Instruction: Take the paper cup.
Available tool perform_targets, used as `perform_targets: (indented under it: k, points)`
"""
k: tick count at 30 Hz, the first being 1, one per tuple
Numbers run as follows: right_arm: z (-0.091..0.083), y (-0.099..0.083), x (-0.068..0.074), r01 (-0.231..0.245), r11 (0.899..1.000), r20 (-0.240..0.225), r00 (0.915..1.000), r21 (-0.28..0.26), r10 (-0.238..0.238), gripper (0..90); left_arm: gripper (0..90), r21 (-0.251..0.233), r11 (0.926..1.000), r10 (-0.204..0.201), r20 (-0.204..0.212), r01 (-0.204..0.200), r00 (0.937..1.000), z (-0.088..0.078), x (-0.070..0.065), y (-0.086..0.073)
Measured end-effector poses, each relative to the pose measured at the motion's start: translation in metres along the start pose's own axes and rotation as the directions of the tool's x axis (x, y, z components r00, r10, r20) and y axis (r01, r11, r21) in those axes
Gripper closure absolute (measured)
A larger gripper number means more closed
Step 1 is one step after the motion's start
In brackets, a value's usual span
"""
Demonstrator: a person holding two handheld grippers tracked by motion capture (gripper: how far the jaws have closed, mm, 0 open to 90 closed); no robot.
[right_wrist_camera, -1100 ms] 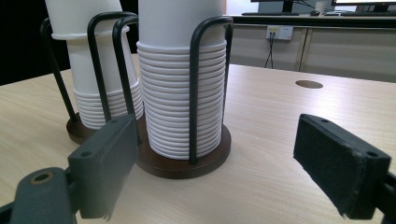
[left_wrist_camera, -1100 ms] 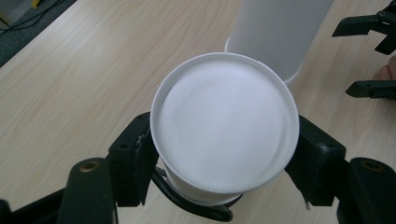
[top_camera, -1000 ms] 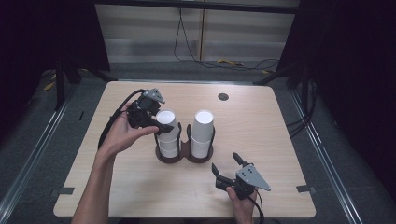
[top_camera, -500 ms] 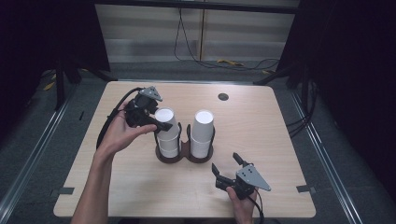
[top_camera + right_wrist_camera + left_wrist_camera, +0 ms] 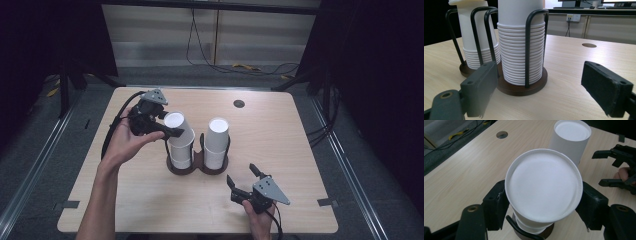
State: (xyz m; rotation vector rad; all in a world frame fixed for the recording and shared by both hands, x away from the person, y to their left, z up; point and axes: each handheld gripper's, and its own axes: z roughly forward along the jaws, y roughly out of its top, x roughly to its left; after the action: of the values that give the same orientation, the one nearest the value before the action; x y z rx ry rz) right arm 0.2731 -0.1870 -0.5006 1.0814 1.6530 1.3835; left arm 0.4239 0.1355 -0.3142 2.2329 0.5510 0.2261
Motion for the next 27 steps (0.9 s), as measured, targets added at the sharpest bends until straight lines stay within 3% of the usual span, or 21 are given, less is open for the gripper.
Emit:
perform_targets:
  k: [8, 15, 27]
  points:
    - [0.000, 0.000, 0.000, -0.001, 1.000, -0.002, 1.0000, 0.001, 0.001, 13.3, 32.9, -0.100, 0.9946, -0.027, -0.001, 0.027, 0.9996, -0.009, -0.005, -0.009]
    - [0.000, 0.000, 0.000, -0.002, 1.000, -0.004, 1.0000, 0.003, 0.002, 13.3, 33.0, -0.183, 0.9823, -0.040, 0.002, 0.040, 0.9992, -0.015, -0.010, -0.015]
    - [0.000, 0.000, 0.000, -0.002, 1.000, -0.002, 1.0000, 0.004, 0.002, 13.3, 33.0, -0.255, 0.9662, -0.038, -0.001, 0.036, 0.9993, -0.014, -0.020, -0.028]
